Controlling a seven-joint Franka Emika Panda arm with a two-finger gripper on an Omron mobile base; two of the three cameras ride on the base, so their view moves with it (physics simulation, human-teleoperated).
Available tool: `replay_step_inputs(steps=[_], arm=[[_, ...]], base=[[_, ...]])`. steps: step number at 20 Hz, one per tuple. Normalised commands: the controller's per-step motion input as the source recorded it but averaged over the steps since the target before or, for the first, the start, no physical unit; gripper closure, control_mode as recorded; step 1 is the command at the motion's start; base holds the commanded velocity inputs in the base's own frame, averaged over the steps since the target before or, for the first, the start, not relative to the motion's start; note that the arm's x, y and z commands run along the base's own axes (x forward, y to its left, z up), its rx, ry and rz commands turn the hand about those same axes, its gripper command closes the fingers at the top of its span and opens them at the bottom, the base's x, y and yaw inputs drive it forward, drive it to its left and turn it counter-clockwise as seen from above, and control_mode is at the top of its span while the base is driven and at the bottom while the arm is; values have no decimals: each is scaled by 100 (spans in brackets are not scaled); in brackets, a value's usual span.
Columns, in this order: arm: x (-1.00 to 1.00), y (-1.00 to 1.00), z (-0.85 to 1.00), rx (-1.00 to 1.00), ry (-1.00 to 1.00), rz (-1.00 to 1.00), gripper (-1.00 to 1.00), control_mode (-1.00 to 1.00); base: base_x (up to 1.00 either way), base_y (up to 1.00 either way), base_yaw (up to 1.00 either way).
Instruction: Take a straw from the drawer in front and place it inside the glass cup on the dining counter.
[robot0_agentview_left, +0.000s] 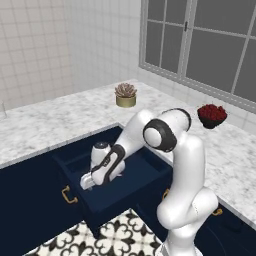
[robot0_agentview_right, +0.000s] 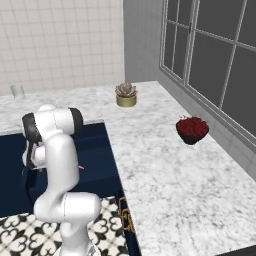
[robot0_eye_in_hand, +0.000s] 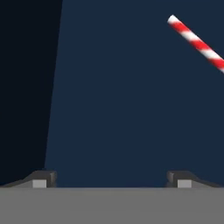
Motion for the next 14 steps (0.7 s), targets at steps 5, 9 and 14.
replay_step_inputs(steps=[5,9,14], arm=[[23,0,58,0,-2,-6,-100,-100],[61,-35,16,0,0,-10,-100,-100],[58,-28,-4,-3,0,-3,-100,-100]], base=[[0,0,0],[0,0,0],[0,0,0]])
